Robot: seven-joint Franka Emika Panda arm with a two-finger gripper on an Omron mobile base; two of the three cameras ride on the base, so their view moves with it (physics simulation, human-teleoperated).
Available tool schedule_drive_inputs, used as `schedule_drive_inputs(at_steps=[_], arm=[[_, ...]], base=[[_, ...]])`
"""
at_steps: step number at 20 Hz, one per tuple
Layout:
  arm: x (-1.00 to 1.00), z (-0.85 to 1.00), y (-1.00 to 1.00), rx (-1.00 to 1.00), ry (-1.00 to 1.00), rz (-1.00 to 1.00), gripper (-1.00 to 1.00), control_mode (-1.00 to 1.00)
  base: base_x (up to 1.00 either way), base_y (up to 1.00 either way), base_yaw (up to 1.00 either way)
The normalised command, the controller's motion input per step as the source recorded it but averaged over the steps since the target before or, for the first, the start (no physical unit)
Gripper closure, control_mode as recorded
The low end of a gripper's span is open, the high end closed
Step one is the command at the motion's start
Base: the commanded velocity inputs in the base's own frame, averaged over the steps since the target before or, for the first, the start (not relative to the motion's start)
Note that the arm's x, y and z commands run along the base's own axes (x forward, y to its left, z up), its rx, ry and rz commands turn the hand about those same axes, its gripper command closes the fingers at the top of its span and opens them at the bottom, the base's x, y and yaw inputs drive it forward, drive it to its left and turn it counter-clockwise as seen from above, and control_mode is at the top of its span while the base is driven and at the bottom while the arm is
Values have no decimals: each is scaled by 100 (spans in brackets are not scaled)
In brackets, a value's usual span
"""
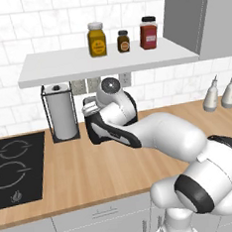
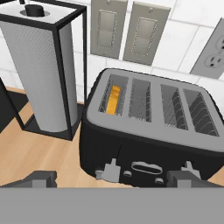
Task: Start the toaster. Once the lever pops up, take the bread to the plate on the dining counter.
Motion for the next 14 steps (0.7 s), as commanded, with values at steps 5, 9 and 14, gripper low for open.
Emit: schedule_drive_inputs(at_steps=[5,9,14], arm=[[0,0,0,0,0,0,-100,-100],[0,0,0,0,0,0,-100,-100],[0,0,0,0,0,0,-100,-100]], base=[[0,0,0],[0,0,0],[0,0,0]])
